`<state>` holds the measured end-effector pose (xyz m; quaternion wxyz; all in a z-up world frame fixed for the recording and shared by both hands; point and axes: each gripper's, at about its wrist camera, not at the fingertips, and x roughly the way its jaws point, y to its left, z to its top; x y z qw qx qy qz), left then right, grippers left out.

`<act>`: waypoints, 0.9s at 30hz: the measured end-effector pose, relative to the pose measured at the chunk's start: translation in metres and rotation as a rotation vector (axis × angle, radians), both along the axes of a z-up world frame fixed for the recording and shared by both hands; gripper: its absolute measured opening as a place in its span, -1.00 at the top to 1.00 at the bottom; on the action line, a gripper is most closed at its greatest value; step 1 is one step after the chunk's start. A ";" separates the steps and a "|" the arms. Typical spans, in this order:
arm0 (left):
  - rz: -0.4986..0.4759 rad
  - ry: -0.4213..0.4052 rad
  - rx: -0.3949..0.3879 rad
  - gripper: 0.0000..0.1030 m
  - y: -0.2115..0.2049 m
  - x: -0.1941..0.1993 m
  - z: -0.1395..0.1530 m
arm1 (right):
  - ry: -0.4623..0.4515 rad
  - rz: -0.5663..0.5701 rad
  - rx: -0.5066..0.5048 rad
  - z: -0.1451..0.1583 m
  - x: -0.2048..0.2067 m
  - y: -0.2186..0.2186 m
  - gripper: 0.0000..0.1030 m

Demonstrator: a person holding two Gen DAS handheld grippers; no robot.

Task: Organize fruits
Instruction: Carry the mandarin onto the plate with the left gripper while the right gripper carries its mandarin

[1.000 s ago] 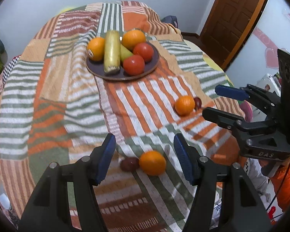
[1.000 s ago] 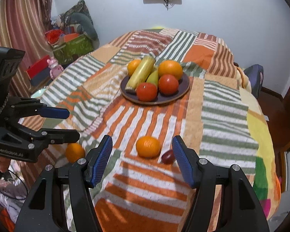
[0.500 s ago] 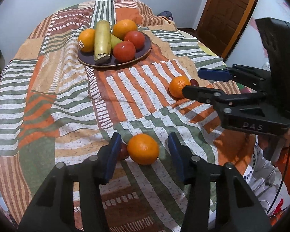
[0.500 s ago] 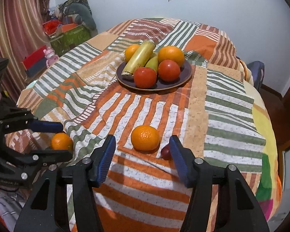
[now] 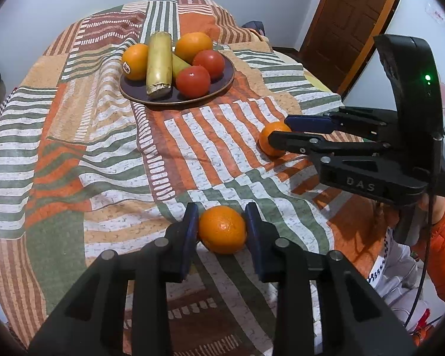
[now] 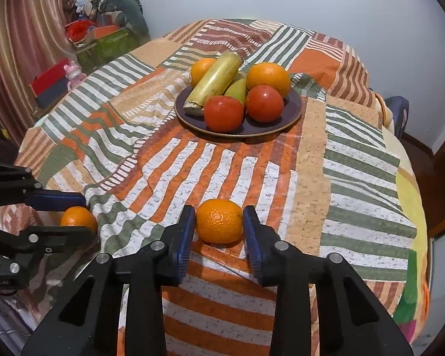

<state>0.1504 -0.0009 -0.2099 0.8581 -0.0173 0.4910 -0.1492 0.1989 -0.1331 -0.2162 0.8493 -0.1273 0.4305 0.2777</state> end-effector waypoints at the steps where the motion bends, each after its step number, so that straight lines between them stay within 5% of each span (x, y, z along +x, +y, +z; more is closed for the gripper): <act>1: 0.004 -0.006 0.000 0.38 0.001 0.000 0.002 | -0.001 -0.001 0.002 0.001 0.000 0.000 0.41; 14: 0.087 -0.069 -0.018 0.38 0.024 0.024 0.028 | -0.027 -0.014 0.066 0.026 0.006 -0.002 0.65; 19: 0.114 -0.072 -0.020 0.38 0.035 0.028 0.029 | 0.015 -0.029 0.053 0.013 0.010 0.000 0.04; 27: 0.140 -0.046 -0.021 0.38 0.050 0.032 0.021 | 0.078 0.009 -0.008 -0.011 0.021 0.016 0.05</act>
